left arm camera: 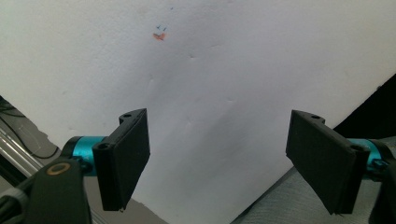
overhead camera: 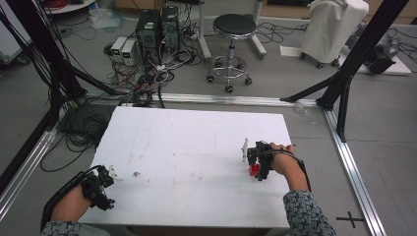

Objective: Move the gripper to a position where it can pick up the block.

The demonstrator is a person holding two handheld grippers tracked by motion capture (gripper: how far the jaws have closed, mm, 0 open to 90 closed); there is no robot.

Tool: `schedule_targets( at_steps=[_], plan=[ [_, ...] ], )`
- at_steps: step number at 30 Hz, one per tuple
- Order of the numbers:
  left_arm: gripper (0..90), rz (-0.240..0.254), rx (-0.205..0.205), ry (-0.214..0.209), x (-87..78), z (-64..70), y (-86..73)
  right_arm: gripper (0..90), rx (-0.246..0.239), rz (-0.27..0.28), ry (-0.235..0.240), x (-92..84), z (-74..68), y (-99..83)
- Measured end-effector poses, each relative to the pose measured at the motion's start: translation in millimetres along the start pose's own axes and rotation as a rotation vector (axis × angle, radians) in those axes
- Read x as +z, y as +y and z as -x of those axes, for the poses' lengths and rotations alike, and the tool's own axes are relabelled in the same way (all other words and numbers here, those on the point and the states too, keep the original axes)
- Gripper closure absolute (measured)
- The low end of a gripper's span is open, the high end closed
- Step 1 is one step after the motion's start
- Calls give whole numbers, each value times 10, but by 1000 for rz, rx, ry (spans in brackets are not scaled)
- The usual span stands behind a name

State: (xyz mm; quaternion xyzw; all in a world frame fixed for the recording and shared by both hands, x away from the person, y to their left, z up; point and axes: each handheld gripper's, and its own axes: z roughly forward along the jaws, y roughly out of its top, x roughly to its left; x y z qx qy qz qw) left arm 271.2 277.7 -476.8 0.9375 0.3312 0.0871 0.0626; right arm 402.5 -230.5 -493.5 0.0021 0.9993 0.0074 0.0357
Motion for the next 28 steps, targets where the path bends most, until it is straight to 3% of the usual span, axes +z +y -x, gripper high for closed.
schedule_targets(
  at_steps=[7,12,28],
  plan=[
    [220,2,-4,1,-1,2,-7,112,-6,-1,15,112,22,25],
    [220,1,-3,1,2,0,-8,113,20,4,24,183,12,0],
    [220,-2,1,-2,10,1,1,112,25,0,30,189,1,-16]
  ],
)
